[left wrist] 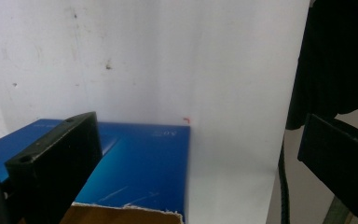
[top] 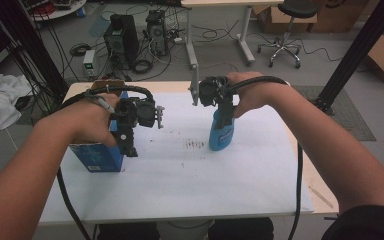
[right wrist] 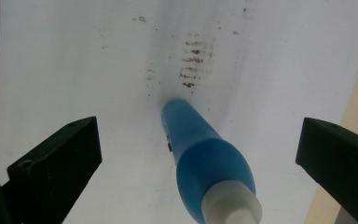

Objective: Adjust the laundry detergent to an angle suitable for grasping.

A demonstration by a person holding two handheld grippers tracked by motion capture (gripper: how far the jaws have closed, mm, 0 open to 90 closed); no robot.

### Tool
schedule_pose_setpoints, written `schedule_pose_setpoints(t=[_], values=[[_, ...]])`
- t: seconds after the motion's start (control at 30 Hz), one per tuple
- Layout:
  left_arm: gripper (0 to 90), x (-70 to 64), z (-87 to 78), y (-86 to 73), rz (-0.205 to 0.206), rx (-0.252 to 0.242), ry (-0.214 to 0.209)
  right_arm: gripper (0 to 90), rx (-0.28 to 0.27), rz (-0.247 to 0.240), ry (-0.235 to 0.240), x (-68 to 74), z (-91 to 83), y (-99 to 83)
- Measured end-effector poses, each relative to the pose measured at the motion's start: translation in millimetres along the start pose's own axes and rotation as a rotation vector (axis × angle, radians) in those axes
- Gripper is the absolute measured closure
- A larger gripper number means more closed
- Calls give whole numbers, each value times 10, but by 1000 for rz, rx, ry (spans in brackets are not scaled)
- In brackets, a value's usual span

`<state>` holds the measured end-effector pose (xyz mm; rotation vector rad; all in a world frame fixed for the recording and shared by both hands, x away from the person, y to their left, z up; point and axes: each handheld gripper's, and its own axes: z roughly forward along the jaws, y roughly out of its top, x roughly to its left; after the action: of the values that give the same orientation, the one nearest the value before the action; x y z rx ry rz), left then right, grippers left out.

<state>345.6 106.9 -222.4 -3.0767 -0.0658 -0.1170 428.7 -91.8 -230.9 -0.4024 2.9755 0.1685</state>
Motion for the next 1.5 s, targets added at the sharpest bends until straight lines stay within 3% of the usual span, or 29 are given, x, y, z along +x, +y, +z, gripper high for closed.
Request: schedule_pose_setpoints(t=[0.07, 0.2, 0.3, 0.53, 0.6, 0.7, 0.93, 1.07, 1.5], values=[[1, -16, -3, -6, -12, -4, 1, 0, 0, -3, 1, 6, -16, -14], [1, -48, -8, -11, -46, -9, 8, 0, -3, -62, -21, -1, -103, -82], [1, -56, 0, -13, -46, -11, 9, 1, -31, -93, -29, -1, -183, -161], [1, -72, 24, -35, -66, 3, 0, 0, -50, -102, -4, -25, -230, -321], [1, -81, 25, -28, -62, 13, -1, 0, -17, -110, 5, -22, -212, -364], [1, -92, 0, -22, -52, 28, 1, 1, -15, -109, 3, -52, -203, -408], [0, -106, -66, -26, -63, 0, 6, 25, -14, -133, 2, -112, -150, -450], [0, -99, -75, -31, -54, 12, 7, 0, -5, -132, 2, -155, -88, -451], [1, -80, -44, -69, -60, 15, 8, 0, 38, -142, 39, -232, 102, -505]])
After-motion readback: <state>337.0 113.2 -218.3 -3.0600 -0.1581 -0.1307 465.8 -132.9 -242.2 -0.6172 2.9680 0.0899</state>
